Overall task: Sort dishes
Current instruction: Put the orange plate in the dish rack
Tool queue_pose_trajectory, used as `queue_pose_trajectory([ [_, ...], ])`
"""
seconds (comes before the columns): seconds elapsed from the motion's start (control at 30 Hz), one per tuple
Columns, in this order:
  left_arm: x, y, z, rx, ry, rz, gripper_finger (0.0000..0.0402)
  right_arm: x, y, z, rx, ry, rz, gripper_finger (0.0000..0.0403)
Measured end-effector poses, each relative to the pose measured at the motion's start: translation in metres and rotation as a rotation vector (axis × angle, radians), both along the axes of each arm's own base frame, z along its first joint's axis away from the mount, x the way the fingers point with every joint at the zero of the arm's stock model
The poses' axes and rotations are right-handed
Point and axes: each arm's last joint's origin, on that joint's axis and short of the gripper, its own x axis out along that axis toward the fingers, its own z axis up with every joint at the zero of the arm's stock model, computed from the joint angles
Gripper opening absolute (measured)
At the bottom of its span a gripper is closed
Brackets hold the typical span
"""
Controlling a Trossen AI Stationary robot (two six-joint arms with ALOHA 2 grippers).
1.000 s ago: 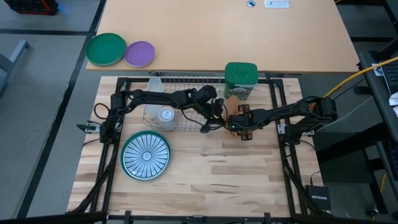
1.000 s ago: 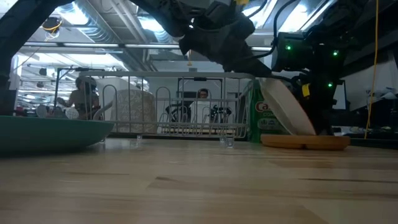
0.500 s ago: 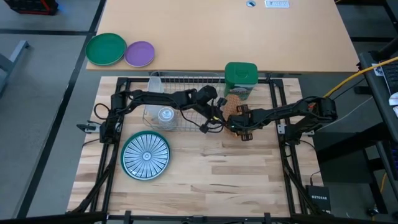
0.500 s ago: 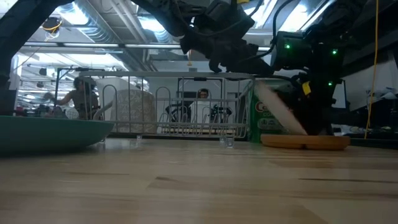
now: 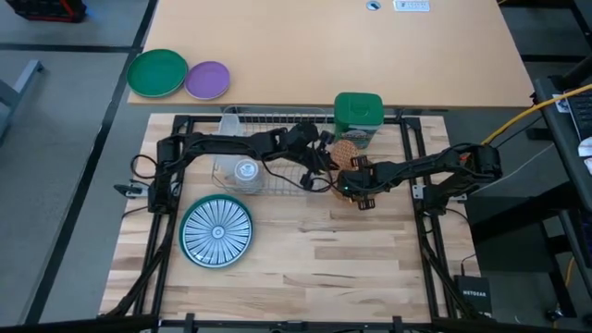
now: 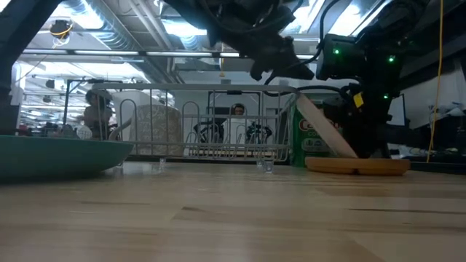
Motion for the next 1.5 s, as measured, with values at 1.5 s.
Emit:
queue_pose_trajectory([
  [1.5, 0.008, -0.036, 0.013, 0.475, -0.013, 0.304, 0.0015, -0.001, 0.000, -0.001, 0.000, 0.002, -0.002, 0.0088],
])
